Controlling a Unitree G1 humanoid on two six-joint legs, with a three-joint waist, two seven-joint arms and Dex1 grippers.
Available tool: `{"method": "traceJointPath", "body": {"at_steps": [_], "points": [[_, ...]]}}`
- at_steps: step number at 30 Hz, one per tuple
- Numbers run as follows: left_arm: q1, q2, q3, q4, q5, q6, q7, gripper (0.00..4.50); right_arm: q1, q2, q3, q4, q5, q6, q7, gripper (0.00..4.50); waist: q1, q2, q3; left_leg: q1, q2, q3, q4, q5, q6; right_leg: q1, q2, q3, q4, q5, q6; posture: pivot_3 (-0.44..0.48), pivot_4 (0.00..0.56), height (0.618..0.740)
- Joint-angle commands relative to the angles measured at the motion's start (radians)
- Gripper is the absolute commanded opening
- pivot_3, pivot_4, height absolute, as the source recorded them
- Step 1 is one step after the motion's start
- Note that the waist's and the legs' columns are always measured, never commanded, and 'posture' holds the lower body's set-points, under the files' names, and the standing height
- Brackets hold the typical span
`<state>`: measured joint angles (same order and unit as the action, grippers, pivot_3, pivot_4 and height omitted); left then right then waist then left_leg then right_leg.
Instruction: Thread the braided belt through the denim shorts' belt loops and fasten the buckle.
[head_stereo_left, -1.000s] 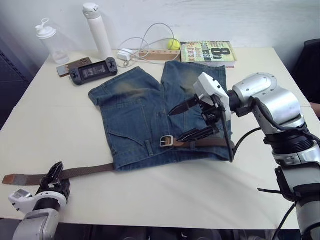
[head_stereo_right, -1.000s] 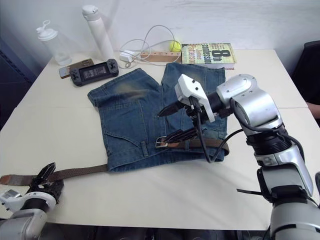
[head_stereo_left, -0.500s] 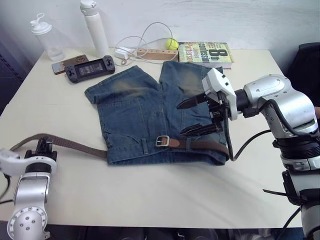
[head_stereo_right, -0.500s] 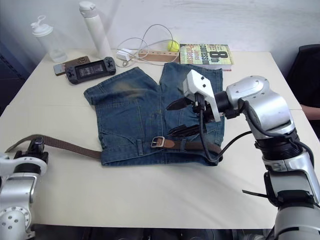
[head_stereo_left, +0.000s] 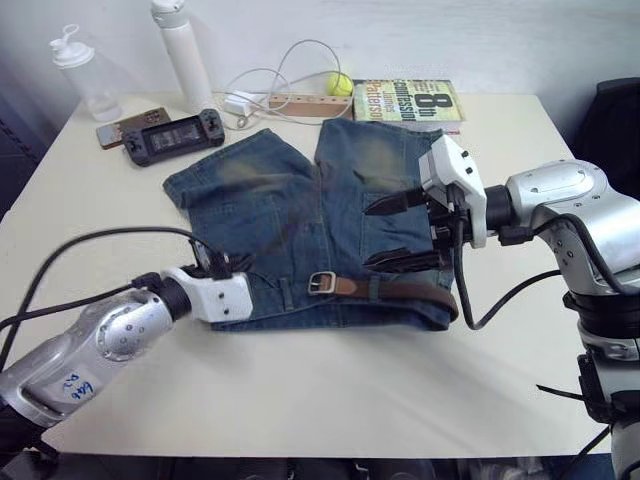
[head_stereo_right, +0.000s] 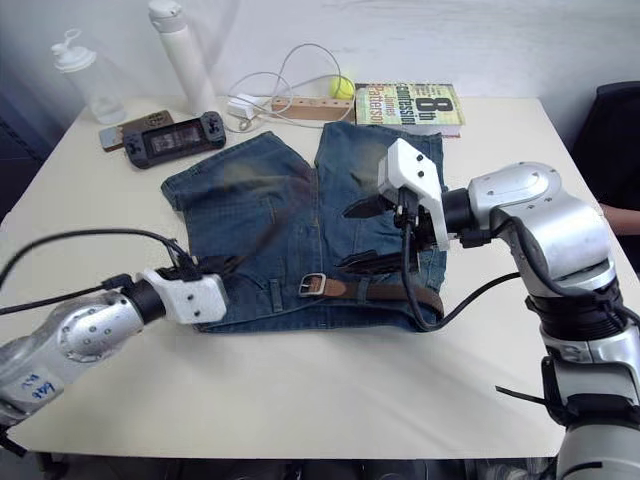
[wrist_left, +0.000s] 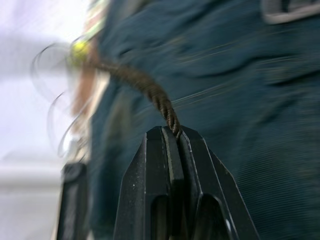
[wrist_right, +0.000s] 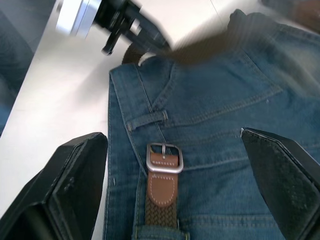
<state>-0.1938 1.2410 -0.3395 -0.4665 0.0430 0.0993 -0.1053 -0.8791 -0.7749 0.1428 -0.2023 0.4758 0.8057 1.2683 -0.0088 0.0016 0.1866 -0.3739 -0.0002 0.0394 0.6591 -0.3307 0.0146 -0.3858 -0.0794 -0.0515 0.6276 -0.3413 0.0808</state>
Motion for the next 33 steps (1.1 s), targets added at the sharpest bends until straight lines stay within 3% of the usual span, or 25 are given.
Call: {"method": "traceJointPath", "body": {"at_steps": [1, 4, 7, 14, 22, 28, 33], "points": [[-0.03, -0.052, 0.035, 0.096, 0.084, -0.08, -0.108, 0.04, 0.007, -0.005, -0.011, -0.066, -0.006, -0.018, -0.045, 4.5, 0.004, 0.0, 0.0, -0.005, 0.001, 0.0, 0.001, 0.001, -0.002, -0.007, 0.0, 0.0, 0.004, -0.001, -0.001, 0.0, 0.15, 0.735], [-0.055, -0.126, 0.077, 0.12, -0.011, -0.061, -0.214, 0.04, 0.042, 0.041, 0.088, -0.116, -0.143, -0.171, -0.129, 4.5, 0.006, -0.001, 0.001, -0.014, 0.002, -0.001, 0.009, 0.002, -0.003, -0.018, -0.001, -0.001, 0.016, -0.002, -0.004, 0.0, 0.15, 0.735], [-0.081, -0.18, 0.107, 0.122, -0.081, -0.005, -0.291, 0.04, 0.065, 0.109, 0.118, -0.192, -0.104, -0.088, -0.188, 4.5, 0.004, -0.003, 0.001, -0.014, 0.0, 0.0, 0.01, 0.002, -0.003, -0.017, -0.003, 0.0, 0.019, -0.002, -0.004, 0.0, 0.15, 0.735], [-0.163, -0.345, 0.245, 0.044, -0.413, 0.394, -0.415, 0.04, 0.101, 0.262, 0.222, -0.253, -0.125, 0.077, -0.373, 4.5, 0.005, -0.005, 0.0, -0.018, 0.0, -0.004, 0.019, 0.002, -0.002, -0.02, -0.003, -0.002, 0.026, -0.002, -0.004, 0.0, 0.15, 0.735], [-0.207, -0.426, 0.384, 0.017, -0.625, 0.73, -0.43, 0.04, 0.09, 0.264, 0.378, -0.18, -0.29, 0.071, -0.476, 4.5, -0.001, -0.006, -0.001, -0.018, 0.0, -0.004, 0.022, 0.001, 0.0, -0.02, -0.003, -0.001, 0.028, -0.002, -0.004, 0.0, 0.15, 0.735], [-0.223, -0.439, 0.441, 0.012, -0.711, 0.883, -0.442, 0.04, 0.06, 0.377, 0.347, -0.135, -0.336, 0.16, -0.605, 4.5, -0.02, -0.007, -0.001, -0.018, -0.001, -0.004, 0.023, 0.001, -0.001, -0.021, -0.003, 0.0, 0.03, -0.002, -0.004, 0.0, 0.15, 0.735], [-0.226, -0.448, 0.419, 0.003, -0.694, 0.91, -0.429, 0.04, 0.087, 0.57, 0.163, -0.167, -0.159, 0.361, -0.626, 4.5, -0.024, -0.007, -0.001, -0.018, 0.0, -0.003, 0.023, 0.002, -0.002, -0.022, -0.002, 0.001, 0.032, -0.002, -0.004, 0.0, 0.15, 0.735]]}}
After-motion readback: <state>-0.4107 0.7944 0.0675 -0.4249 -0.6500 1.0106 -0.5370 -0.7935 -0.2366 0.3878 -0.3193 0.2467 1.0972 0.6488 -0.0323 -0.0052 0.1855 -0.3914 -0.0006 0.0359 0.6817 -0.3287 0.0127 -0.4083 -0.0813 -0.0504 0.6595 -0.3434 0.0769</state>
